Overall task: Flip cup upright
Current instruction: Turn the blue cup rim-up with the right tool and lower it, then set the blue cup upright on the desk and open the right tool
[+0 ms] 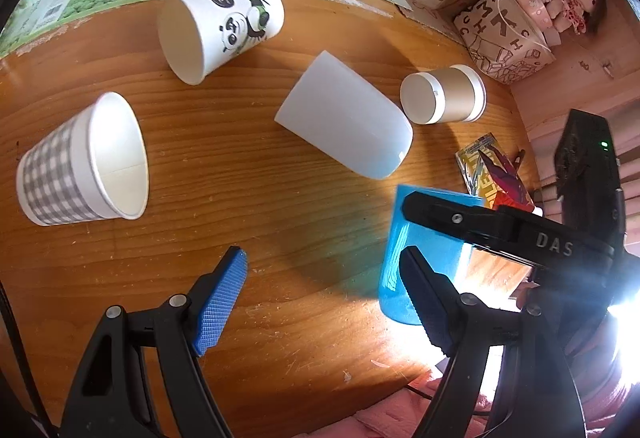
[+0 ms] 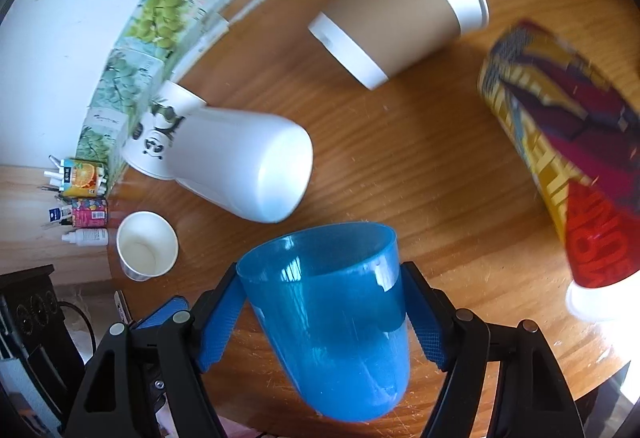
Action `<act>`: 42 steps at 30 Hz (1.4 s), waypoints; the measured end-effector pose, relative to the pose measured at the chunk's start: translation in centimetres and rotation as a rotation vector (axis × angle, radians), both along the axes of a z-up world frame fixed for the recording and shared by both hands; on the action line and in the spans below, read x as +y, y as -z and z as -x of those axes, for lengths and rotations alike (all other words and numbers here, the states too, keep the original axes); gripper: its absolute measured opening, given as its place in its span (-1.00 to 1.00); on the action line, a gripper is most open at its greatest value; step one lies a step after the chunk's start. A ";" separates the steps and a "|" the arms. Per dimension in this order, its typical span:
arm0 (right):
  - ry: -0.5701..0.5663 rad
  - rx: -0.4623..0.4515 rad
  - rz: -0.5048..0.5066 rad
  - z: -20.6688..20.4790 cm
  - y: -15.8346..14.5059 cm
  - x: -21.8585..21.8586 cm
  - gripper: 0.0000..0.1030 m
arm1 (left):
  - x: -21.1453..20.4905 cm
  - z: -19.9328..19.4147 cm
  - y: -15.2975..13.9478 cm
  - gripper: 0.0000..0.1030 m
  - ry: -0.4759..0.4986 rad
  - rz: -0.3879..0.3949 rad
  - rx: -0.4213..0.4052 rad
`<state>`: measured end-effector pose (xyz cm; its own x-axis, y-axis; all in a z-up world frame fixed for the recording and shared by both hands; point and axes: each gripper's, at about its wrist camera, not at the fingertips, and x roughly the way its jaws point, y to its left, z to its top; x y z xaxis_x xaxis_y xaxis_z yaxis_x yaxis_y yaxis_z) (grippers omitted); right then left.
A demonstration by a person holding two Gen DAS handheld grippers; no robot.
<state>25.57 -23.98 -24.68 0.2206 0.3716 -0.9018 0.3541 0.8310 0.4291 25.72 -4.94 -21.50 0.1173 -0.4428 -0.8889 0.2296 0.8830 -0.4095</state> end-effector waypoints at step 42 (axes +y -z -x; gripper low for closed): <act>-0.125 -0.231 0.009 8.4 -6.2 2.4 0.60 | 3.3 10.5 -4.9 0.58 -0.130 0.012 -0.201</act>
<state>17.14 -21.53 -18.43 0.3739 0.4010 -0.8363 0.1416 0.8664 0.4788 15.26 -1.60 -16.58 0.3482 -0.4230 -0.8365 0.1928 0.9056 -0.3777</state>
